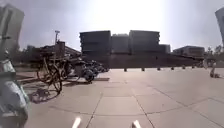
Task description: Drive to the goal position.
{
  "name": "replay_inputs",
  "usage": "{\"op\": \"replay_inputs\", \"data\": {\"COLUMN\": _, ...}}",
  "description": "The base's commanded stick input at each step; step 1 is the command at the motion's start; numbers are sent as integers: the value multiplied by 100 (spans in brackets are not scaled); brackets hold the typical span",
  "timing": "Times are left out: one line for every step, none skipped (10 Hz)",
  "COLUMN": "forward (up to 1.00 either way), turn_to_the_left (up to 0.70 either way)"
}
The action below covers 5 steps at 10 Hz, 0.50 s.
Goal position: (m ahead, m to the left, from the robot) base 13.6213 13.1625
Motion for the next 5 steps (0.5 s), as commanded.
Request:
{"op": "replay_inputs", "data": {"forward": 100, "turn_to_the_left": 0}}
{"op": "replay_inputs", "data": {"forward": 100, "turn_to_the_left": 0}}
{"op": "replay_inputs", "data": {"forward": 100, "turn_to_the_left": 0}}
{"op": "replay_inputs", "data": {"forward": 100, "turn_to_the_left": 0}}
{"op": "replay_inputs", "data": {"forward": 100, "turn_to_the_left": 0}}
